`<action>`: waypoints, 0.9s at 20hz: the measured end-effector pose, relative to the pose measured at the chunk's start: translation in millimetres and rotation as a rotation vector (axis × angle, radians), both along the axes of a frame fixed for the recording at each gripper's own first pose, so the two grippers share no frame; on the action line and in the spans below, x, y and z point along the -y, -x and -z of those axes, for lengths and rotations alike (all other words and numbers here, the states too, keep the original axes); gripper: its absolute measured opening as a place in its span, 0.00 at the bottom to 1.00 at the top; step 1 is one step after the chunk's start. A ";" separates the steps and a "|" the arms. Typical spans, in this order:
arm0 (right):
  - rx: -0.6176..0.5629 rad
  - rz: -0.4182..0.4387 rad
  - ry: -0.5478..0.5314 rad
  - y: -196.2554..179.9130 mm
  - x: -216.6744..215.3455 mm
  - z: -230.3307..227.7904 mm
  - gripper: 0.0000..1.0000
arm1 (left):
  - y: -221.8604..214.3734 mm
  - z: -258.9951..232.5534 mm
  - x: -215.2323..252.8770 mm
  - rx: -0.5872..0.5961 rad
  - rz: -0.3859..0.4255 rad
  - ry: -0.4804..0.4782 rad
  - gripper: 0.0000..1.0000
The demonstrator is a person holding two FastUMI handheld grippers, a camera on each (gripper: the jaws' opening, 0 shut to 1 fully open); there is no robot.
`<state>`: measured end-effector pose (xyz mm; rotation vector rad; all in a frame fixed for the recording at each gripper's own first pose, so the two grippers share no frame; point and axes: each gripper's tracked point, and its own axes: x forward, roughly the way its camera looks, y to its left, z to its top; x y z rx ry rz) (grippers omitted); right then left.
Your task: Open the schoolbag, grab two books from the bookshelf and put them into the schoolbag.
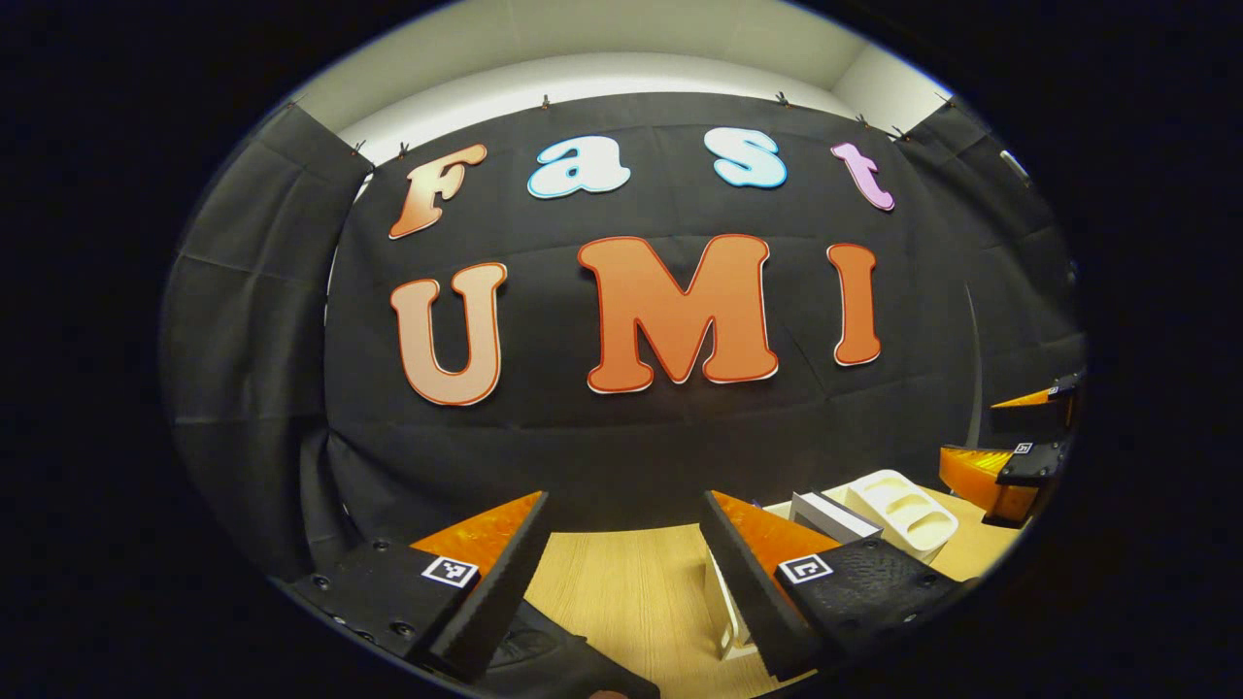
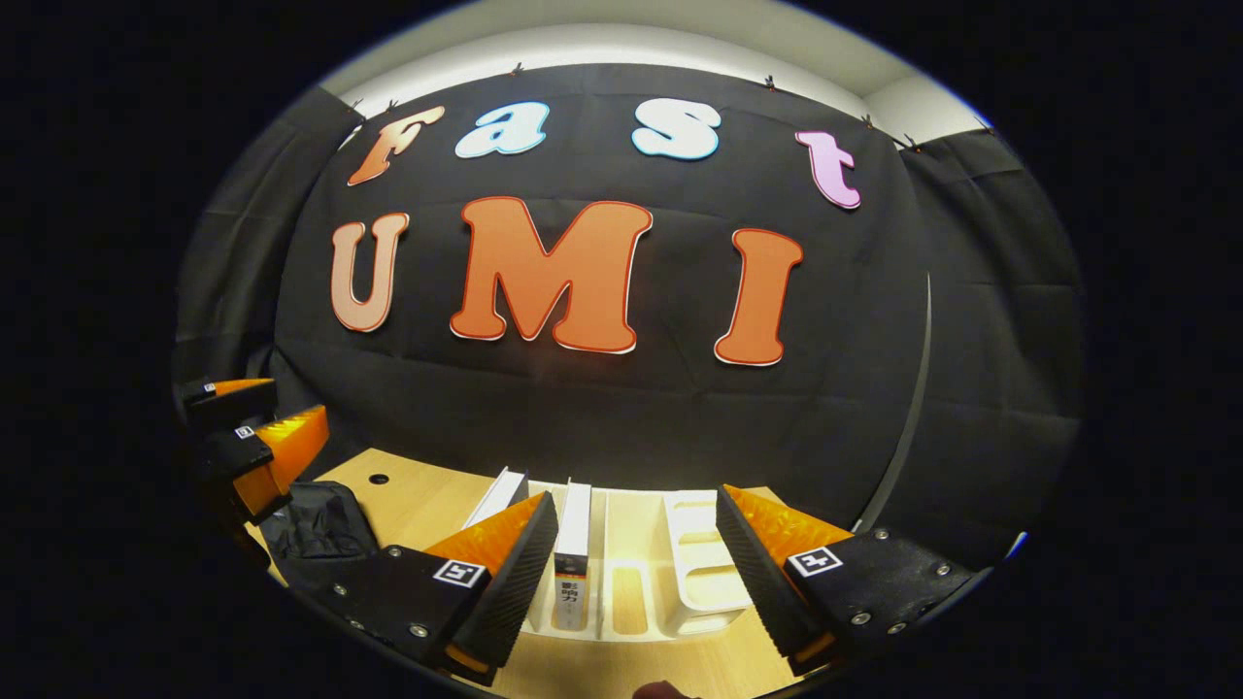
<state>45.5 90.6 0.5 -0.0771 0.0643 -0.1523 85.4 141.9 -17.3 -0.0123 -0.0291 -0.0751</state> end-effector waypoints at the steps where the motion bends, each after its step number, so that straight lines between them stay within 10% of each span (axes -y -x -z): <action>1: 0.003 0.004 0.000 2.1 3.0 -1.1 0.97 | -0.5 1.9 2.0 -0.002 0.003 0.001 0.96; 18: -0.059 -0.147 -0.018 -1.6 71.5 51.6 0.97 | 98.0 116.0 22.7 -0.190 -0.182 -0.494 0.96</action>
